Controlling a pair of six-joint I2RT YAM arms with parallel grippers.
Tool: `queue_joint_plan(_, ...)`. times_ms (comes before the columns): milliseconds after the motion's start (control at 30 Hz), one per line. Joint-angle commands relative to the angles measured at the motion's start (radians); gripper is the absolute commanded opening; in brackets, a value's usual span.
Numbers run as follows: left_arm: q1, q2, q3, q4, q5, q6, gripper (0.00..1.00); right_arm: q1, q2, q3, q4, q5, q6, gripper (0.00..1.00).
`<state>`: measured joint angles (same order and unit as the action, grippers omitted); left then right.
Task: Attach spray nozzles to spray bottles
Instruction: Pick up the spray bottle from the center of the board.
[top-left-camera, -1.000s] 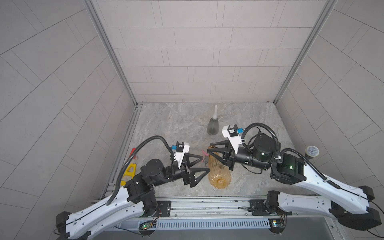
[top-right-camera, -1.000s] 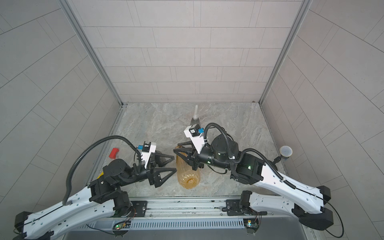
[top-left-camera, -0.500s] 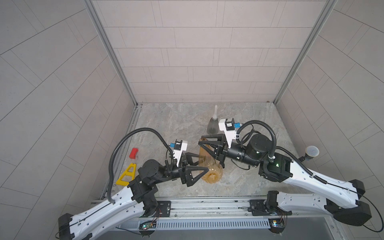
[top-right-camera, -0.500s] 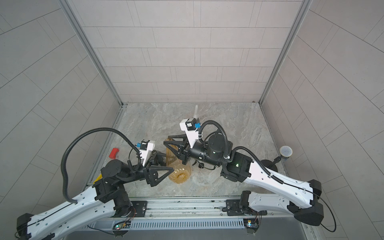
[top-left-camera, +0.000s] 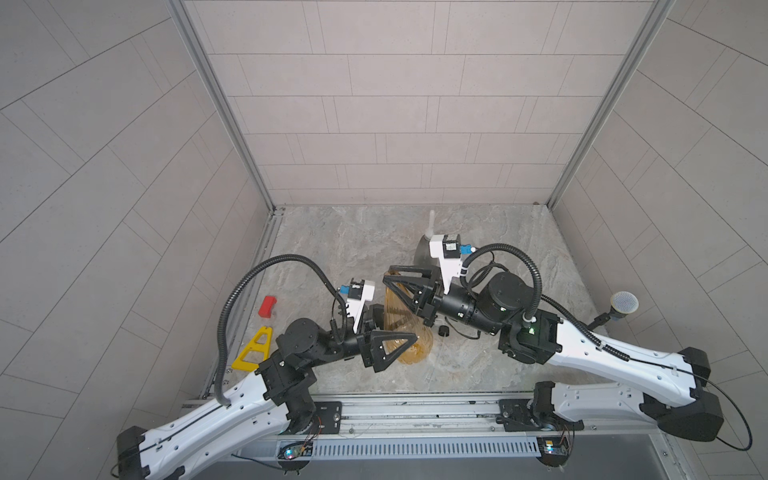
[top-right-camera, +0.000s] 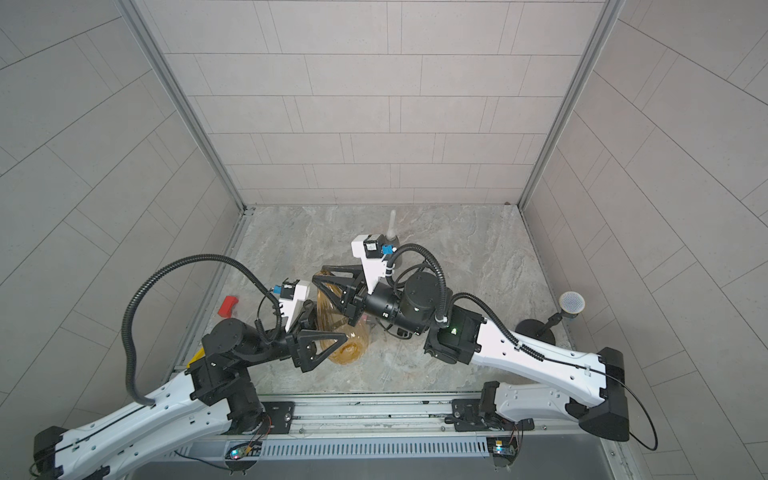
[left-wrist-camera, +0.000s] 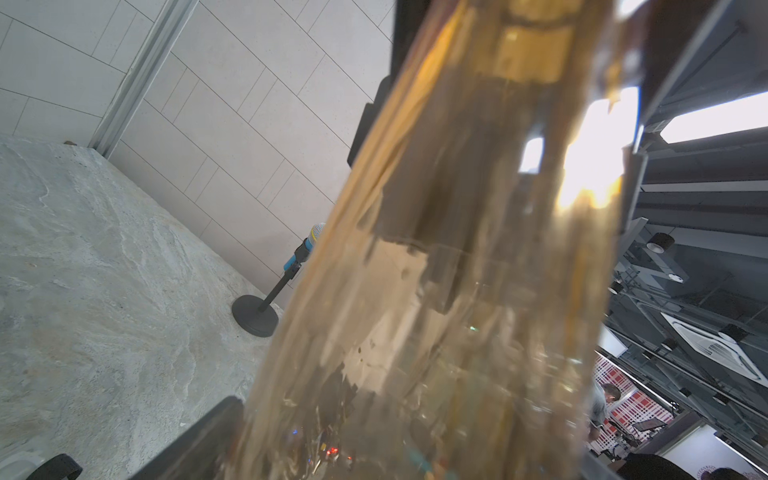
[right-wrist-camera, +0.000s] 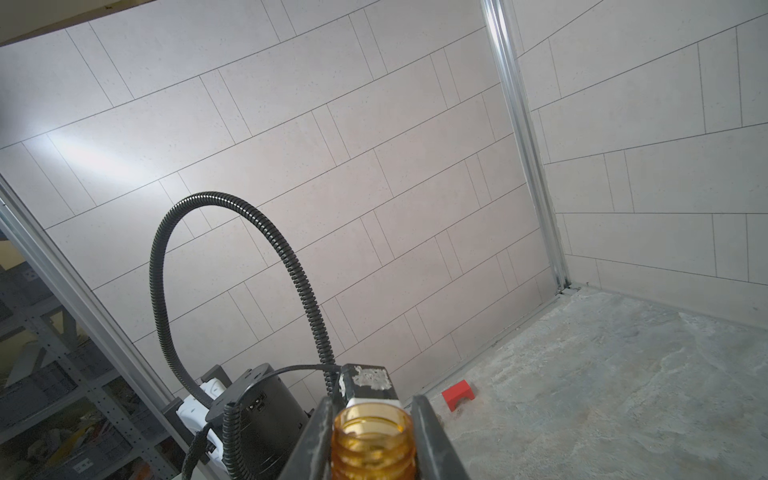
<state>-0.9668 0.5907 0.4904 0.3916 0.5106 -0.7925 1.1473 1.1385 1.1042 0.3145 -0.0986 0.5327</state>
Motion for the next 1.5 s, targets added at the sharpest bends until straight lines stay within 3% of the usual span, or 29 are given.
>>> queue_joint_plan(0, -0.004, 0.024, -0.006, -0.001, 0.048, 0.014, 1.0, 0.02, 0.02, -0.001, 0.192, 0.051, 0.026, 0.0)
queue_joint_plan(367, -0.004, 0.035, -0.007, -0.024, 0.05, 0.025, 0.97, 0.058, 0.069, -0.044, 0.394, 0.162, 0.036, 0.0)
queue_joint_plan(467, -0.004, 0.031, -0.006, -0.037, 0.055, 0.03, 0.91, 0.06, 0.067, -0.052, 0.405, 0.177, 0.03, 0.0)
queue_joint_plan(633, -0.004, 0.015, 0.0, -0.064, 0.056, 0.042, 0.91, 0.062, 0.047, -0.072, 0.427, 0.187, 0.015, 0.0)
queue_joint_plan(833, -0.004, -0.006, 0.029, -0.149, 0.046, 0.062, 0.83, 0.065, 0.042, -0.043, 0.372, 0.167, 0.005, 0.0)
queue_joint_plan(900, -0.004, -0.014, 0.037, -0.17, 0.045, 0.092, 0.79, 0.064, 0.036, -0.038, 0.361, 0.161, 0.001, 0.08)
queue_joint_plan(1000, -0.004, -0.024, 0.055, -0.214, 0.041, 0.106, 0.72, 0.064, 0.009, -0.027, 0.313, 0.16, -0.016, 0.36)
queue_joint_plan(1067, -0.004, -0.04, 0.075, -0.266, 0.034, 0.126, 0.66, 0.064, -0.046, -0.006, 0.207, 0.177, -0.057, 0.51)
queue_joint_plan(1167, -0.004, -0.074, 0.126, -0.399, 0.003, 0.188, 0.51, 0.059, -0.149, 0.04, -0.096, 0.275, -0.126, 0.62)
queue_joint_plan(1233, -0.005, -0.094, 0.165, -0.493, -0.027, 0.244, 0.41, 0.043, -0.216, 0.05, -0.29, 0.363, -0.135, 0.66)
queue_joint_plan(1400, -0.004, -0.125, 0.253, -0.707, -0.165, 0.366, 0.0, -0.007, -0.346, 0.024, -0.693, 0.509, -0.074, 0.72)
queue_joint_plan(1467, -0.004, -0.129, 0.286, -0.766, -0.2, 0.408, 0.0, -0.042, -0.347, 0.022, -0.849, 0.497, -0.038, 0.74)
